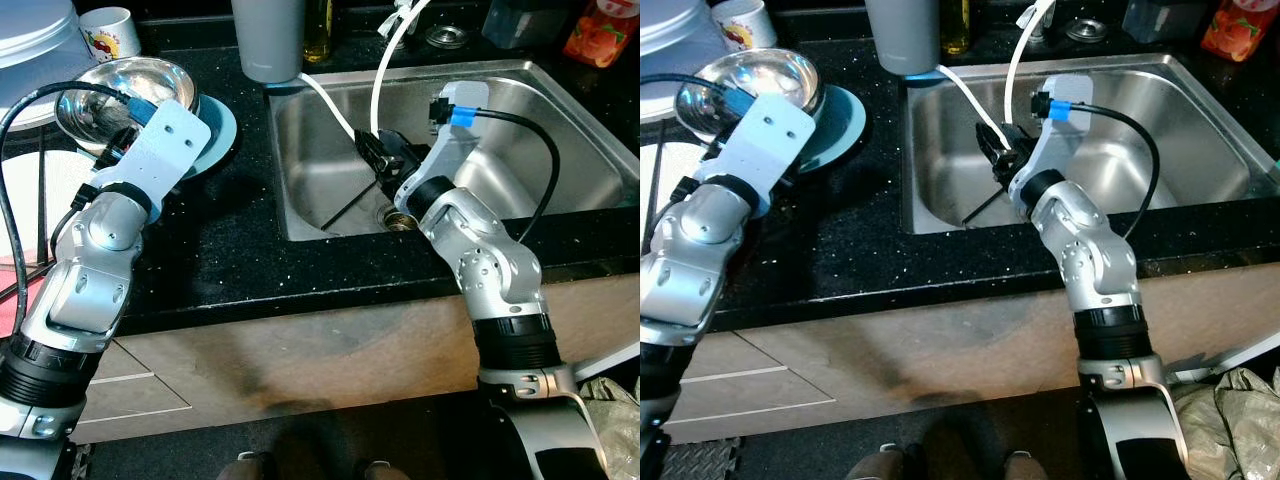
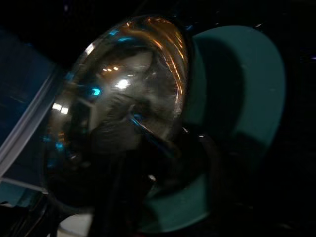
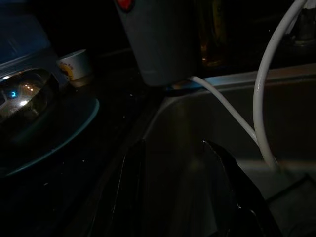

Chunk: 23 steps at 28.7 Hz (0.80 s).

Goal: Kitchen organization

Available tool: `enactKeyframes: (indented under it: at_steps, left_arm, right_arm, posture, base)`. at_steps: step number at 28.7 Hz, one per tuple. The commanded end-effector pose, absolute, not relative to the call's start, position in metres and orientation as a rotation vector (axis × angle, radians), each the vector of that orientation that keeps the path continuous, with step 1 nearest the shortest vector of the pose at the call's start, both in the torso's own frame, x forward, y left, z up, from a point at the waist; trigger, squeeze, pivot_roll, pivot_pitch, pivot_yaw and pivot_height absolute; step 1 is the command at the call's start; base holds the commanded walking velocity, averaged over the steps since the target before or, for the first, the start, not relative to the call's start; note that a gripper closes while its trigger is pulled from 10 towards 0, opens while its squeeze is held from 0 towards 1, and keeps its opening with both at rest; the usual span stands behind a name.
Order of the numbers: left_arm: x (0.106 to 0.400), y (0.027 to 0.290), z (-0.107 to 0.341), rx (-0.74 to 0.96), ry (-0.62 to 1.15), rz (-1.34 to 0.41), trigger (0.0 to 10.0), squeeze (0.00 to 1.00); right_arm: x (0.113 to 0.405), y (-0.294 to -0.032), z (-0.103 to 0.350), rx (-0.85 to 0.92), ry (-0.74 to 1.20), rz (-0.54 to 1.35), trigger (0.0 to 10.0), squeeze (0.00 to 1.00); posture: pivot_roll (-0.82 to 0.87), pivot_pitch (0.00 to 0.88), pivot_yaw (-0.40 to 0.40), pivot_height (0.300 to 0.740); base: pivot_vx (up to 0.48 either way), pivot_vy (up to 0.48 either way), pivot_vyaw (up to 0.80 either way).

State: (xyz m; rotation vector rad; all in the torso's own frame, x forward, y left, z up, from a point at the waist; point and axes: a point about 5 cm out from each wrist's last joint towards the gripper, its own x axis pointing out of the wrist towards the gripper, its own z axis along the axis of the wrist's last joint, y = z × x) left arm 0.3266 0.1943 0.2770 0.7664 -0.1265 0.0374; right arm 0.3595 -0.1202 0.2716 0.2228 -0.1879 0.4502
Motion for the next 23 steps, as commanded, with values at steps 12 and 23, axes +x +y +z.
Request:
enactKeyframes:
  at_steps: [12,23]
  left_arm:
    - [0.328,0.192,0.274,0.771,-0.127,0.017,10.0,0.0]
    - [0.324,0.18,0.302,0.739,-0.316,0.03,0.0,0.0]
  right_arm:
    - [0.36,-0.121,0.274,0.209,-0.195,0.449,10.0,0.0]
    - [0.36,-0.121,0.276,0.214,-0.206,0.453,10.0,0.0]
  posture:
    - [0.02,0.169,0.021,0.74]
    - [0.02,0.16,0.015,0.74]
  base:
    - [0.0,0.0,0.0]
    - [0.0,0.0,0.0]
